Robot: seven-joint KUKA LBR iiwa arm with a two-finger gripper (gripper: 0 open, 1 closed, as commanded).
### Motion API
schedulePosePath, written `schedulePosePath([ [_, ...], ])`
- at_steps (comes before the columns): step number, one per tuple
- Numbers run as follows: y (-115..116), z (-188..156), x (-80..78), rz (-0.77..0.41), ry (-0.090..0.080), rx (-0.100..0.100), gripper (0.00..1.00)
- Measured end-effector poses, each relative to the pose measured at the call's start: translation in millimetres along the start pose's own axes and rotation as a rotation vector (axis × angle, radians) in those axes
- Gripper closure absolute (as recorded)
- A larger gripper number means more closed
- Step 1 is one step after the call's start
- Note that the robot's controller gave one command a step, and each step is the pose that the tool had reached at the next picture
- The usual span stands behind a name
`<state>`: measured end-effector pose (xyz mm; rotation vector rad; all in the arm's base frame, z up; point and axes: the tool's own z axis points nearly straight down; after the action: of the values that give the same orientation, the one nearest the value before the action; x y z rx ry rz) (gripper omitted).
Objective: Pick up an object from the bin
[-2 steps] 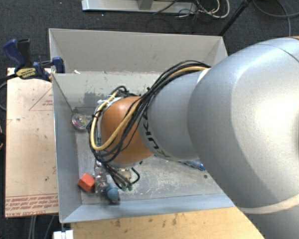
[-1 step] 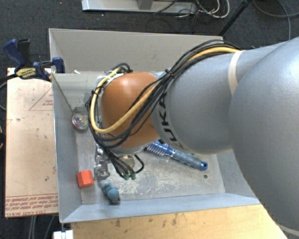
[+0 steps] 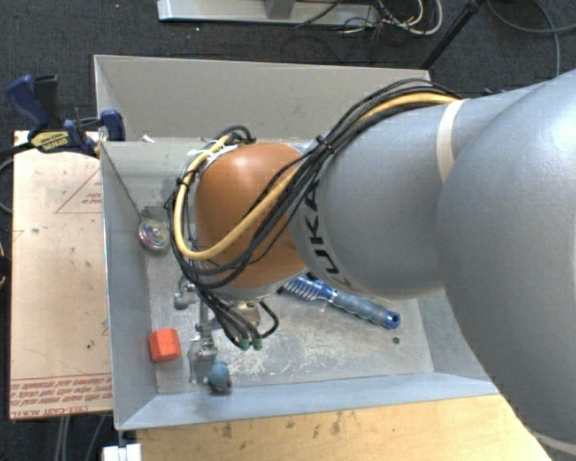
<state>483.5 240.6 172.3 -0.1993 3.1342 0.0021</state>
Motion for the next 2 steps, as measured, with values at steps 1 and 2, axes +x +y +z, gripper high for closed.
schedulePosePath([
  [1,11.3,93.0,-14.2,-0.194,-0.002,0.0,0.0],
  [2,11.2,90.3,-14.7,-0.192,-0.003,-0.001,1.0],
])
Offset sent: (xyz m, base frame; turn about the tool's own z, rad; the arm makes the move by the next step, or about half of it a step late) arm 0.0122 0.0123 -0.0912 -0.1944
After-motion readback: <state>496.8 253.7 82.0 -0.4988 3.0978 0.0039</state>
